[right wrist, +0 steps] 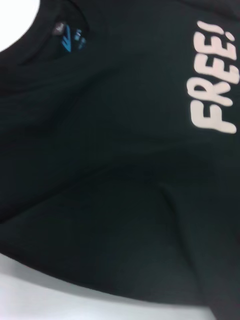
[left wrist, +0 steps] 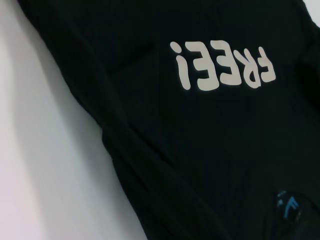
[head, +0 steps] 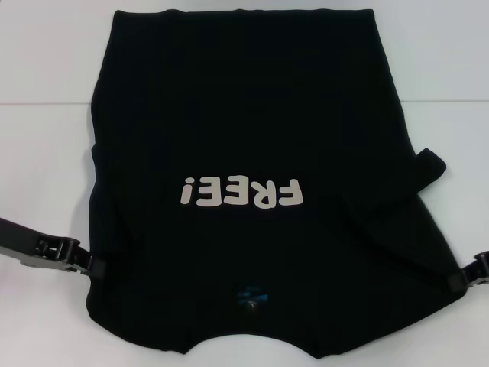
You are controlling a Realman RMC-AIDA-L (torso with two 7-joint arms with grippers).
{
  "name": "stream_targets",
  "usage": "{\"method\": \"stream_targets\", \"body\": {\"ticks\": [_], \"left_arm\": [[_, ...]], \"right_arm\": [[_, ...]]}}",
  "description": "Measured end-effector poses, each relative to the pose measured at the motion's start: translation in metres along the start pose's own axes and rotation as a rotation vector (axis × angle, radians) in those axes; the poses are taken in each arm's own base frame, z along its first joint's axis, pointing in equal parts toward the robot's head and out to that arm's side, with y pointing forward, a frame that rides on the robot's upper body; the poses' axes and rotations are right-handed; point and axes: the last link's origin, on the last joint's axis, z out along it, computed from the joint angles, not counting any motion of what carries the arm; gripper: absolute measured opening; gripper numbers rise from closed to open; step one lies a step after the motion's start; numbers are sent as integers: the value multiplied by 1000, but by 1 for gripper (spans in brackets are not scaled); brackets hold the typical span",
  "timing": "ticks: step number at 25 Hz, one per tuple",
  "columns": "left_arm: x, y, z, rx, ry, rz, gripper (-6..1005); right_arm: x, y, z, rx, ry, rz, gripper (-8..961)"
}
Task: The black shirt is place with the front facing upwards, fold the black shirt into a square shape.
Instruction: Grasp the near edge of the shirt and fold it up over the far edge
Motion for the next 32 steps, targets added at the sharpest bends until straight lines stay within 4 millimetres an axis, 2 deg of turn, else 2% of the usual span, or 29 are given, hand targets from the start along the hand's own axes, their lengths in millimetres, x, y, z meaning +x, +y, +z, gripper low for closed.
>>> {"method": "stream_targets", "body": {"ticks": [8, 14, 18, 21, 24, 27, 32], "left_arm": [[-23, 5, -1, -155, -91, -51, 56], [-53, 17, 1, -298, -235, -75, 56], [-72, 26, 6, -389, -331, -75, 56], [-77, 27, 9, -403, -347, -78, 56], [-72, 27, 10, -407, -301, -84, 56], [-58, 24, 3, -415, -193, -94, 56], [-16, 11, -15, -367, 99, -155, 56]], "right_arm": [[12, 0, -24, -53, 81, -90, 49], [43, 7, -32, -157, 244, -181, 56], [64, 6, -31, -180, 356, -201, 61], [71, 9, -23, -202, 373, -192, 64], [68, 8, -19, -210, 320, -163, 68], [58, 6, -22, -224, 203, -113, 71], [32, -4, -42, -272, -131, 13, 77]]}}
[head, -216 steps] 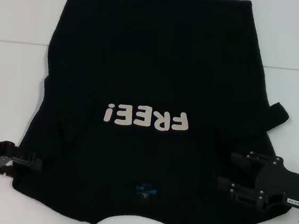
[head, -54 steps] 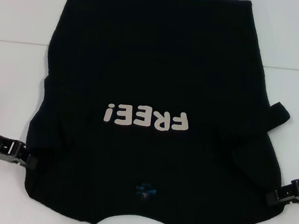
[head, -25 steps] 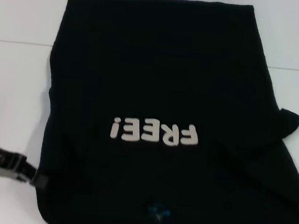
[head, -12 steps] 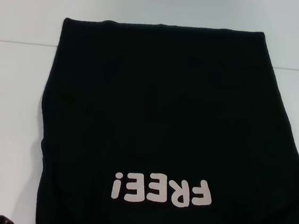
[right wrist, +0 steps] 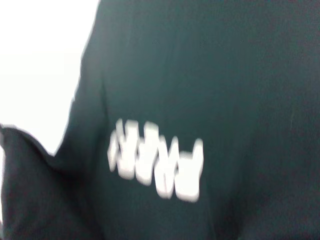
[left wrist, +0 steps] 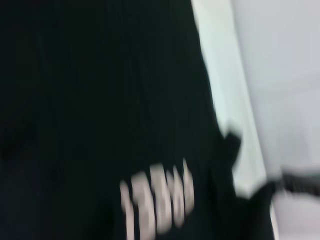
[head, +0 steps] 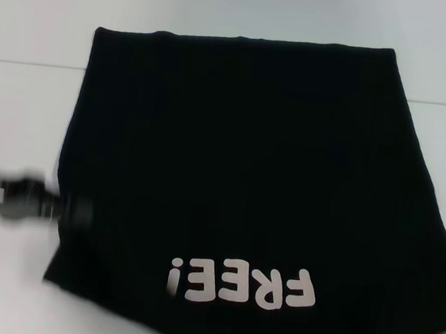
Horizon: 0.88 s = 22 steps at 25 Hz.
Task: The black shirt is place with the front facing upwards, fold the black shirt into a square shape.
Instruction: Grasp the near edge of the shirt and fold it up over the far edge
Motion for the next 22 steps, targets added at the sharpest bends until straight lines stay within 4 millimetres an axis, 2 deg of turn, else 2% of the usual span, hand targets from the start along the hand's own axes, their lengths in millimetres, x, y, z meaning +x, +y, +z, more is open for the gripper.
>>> {"method": "stream_targets", "body": {"ticks": [5, 9, 14, 19, 22], "left_arm": [[37, -10, -12, 1, 367, -28, 56], [44, -23, -2, 14, 545, -39, 56], [48, -34, 11, 24, 718, -49, 56], [56, -34, 22, 42, 760, -21, 57], [62, -35, 26, 72, 777, -9, 63]], "right_arm": [[-23, -10, -14, -83, -392, 81, 83], [-29, -20, 1, -114, -604, 129, 88], [-34, -31, 28, -43, -748, 159, 93], [-44, -37, 44, 52, -813, 140, 99], [-50, -38, 46, 86, -819, 123, 103]]}}
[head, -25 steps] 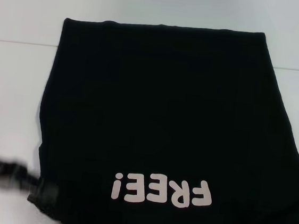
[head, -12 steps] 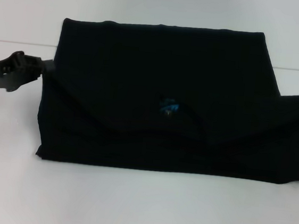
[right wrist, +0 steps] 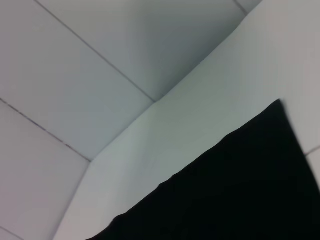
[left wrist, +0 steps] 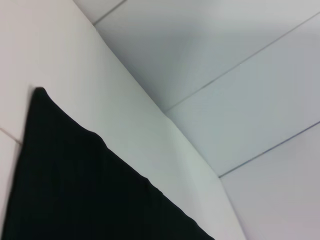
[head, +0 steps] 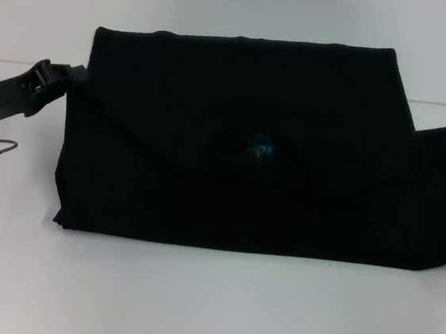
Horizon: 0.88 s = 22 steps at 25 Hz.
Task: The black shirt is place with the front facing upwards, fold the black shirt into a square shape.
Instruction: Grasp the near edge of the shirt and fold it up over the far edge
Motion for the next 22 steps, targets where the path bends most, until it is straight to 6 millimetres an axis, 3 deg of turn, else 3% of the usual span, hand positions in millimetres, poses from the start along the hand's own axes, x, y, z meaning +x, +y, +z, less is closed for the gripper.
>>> {"method": "stream_targets", "body": {"ticks": [10, 17, 22], "left_arm": [[6, 2, 26, 89, 33, 65, 92], [-16, -3, 47, 190, 41, 145, 112], [-20, -2, 51, 198, 69, 171, 126]], "right_arm": [[-15, 7, 20, 44, -26, -102, 115], [2, -5, 48, 269, 0, -175, 123], [6, -2, 57, 303, 19, -226, 129]]}}
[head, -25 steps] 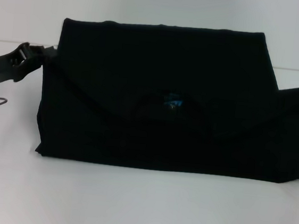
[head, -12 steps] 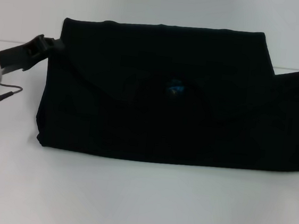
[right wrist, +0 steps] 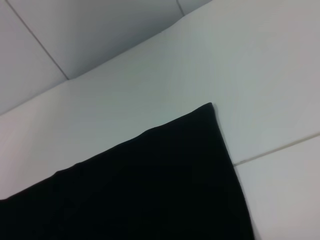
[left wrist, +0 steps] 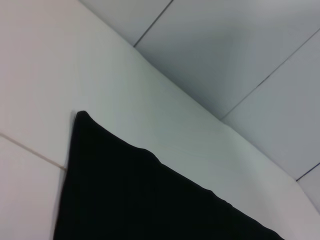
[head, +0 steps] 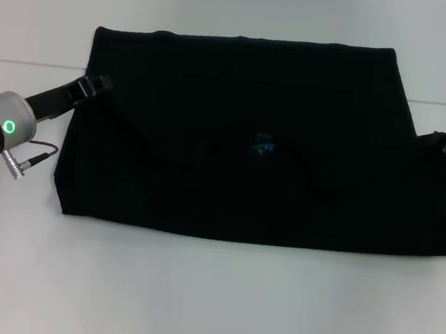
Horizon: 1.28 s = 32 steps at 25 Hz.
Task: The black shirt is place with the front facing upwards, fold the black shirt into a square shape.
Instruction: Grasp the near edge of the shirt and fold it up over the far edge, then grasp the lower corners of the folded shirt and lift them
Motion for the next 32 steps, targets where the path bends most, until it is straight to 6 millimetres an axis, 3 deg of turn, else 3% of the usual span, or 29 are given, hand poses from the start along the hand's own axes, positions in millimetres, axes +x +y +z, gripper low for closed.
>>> {"method": "stream_targets", "body": {"ticks": [1, 6, 8, 10, 17, 21, 26, 32], "left_arm": [[0, -1, 0, 5, 4, -1, 129], [0, -6, -1, 33, 13, 0, 358], [1, -9, -2, 49, 17, 2, 395], [2, -13, -3, 74, 24, 9, 432], [14, -23, -23, 9, 23, -13, 561], [21, -23, -43, -103, -42, -24, 560], [20, -37, -61, -73, -214, -11, 560], [12, -35, -78, -100, -385, 104, 579]], "right_arm": [[1, 1, 1, 2, 0, -4, 130], [2, -1, -1, 1, 1, -5, 136], [4, -1, -3, -15, 4, -9, 138], [5, -1, -7, -47, 6, -16, 336], [4, -17, -37, -151, -91, 30, 623], [13, -18, -63, -279, -168, -65, 818], [47, 0, -80, -455, -110, -384, 830], [88, 22, -80, -566, -38, -527, 831]]}}
